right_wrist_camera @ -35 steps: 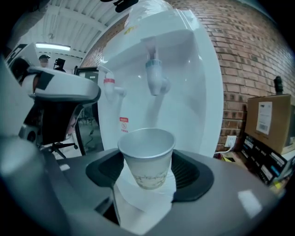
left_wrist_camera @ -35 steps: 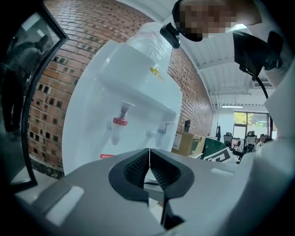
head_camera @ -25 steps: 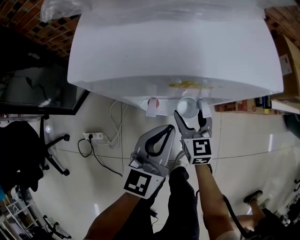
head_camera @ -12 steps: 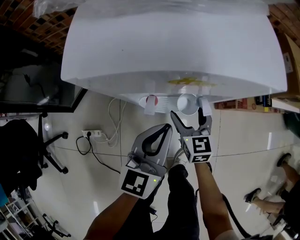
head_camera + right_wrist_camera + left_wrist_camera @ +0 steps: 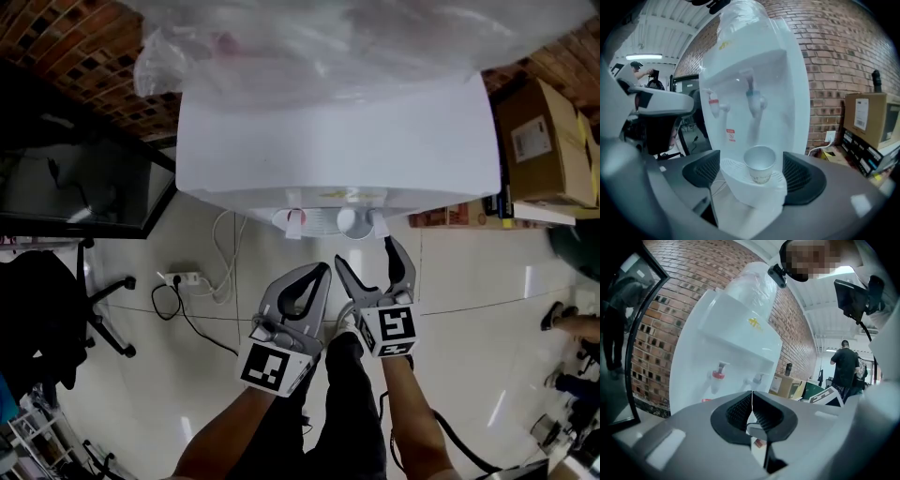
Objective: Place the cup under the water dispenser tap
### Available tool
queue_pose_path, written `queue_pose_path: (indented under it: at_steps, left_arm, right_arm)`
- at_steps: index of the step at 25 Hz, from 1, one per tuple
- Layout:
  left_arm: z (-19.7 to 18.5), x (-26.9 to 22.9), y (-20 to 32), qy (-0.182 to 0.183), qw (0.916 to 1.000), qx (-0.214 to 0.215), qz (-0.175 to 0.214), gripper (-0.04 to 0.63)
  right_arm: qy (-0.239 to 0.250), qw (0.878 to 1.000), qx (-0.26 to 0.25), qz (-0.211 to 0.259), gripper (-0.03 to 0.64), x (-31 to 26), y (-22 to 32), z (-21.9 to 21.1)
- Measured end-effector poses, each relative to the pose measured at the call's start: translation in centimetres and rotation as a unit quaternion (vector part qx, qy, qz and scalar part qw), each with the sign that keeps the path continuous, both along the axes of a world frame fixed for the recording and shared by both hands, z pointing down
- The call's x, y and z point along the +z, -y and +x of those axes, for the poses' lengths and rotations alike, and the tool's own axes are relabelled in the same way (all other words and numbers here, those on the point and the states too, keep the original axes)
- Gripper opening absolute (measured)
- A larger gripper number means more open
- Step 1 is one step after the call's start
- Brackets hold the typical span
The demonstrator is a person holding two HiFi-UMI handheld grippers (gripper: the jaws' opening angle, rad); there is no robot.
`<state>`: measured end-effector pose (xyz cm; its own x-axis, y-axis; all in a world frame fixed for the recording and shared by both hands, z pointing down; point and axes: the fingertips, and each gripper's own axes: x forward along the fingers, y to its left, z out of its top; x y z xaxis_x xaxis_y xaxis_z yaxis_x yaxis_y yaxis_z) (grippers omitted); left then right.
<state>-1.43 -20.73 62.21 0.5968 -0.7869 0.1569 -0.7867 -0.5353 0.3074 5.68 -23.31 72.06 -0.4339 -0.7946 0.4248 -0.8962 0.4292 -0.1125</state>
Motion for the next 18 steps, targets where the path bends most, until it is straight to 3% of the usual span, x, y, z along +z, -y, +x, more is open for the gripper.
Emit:
queue_pose_path:
  at_steps: [8,18]
  left_arm:
    - [-0.8,-6.6,-0.7,-0.009,0.9998,-0.012,0.016,0.0]
    - [-2.2,-16.7,-1.8,-0.002,0.9965,-0.012,0.083,0.0]
  right_arm:
    - [-0.002,1.0,-0.007,0.024,0.404,-10.8,-2.3,-1.7]
    - [0.011,0.995,-0.037,0.095,0.262,-24.2,-3.9,-3.3]
